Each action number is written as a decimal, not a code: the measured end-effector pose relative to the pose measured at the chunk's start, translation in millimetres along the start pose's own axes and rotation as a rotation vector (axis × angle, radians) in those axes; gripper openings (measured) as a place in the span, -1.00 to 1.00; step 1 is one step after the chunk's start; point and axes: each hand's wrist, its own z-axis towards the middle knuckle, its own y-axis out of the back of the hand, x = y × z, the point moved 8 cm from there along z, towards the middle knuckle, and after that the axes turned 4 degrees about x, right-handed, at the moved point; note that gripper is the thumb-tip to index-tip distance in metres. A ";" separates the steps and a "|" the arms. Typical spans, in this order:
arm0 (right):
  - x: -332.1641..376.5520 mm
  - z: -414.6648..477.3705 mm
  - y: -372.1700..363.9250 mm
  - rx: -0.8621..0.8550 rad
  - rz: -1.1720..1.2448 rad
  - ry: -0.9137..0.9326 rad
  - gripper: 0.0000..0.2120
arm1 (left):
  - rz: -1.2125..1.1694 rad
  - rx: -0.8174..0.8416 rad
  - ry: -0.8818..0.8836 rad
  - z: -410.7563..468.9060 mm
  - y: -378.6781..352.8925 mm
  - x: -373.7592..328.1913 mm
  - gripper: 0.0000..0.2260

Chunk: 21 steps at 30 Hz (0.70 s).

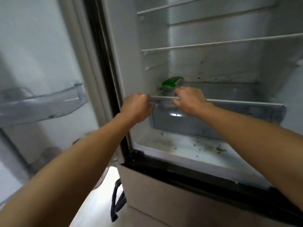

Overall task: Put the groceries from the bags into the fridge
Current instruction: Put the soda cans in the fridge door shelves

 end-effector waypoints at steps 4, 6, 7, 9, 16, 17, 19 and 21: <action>79.2 -36.7 2.8 0.014 0.040 0.147 -0.66 | -0.020 0.066 0.039 -96.7 14.2 29.4 -0.76; 119.7 -53.4 11.1 -0.008 0.097 0.213 -0.69 | -0.014 0.057 0.071 -138.0 29.0 48.2 -0.78; 139.8 -61.9 16.4 -0.021 0.130 0.240 -0.70 | -0.001 0.042 0.084 -158.0 37.7 58.2 -0.79; 179.8 -80.0 28.3 -0.045 0.183 0.297 -0.72 | 0.037 0.022 0.101 -197.0 53.4 79.6 -0.78; 330.1 -152.6 62.0 -0.133 0.275 0.527 -0.81 | 0.046 0.044 0.308 -342.9 84.1 188.4 -0.77; 354.7 -161.1 64.5 -0.132 0.277 0.549 -0.82 | 0.048 0.055 0.347 -367.2 87.1 205.9 -0.77; 405.8 -176.5 69.8 -0.129 0.313 0.594 -0.82 | 0.048 0.076 0.420 -418.3 94.6 239.5 -0.76; 464.3 -191.7 73.7 -0.105 0.368 0.632 -0.79 | 0.056 0.097 0.482 -474.1 104.5 275.0 -0.76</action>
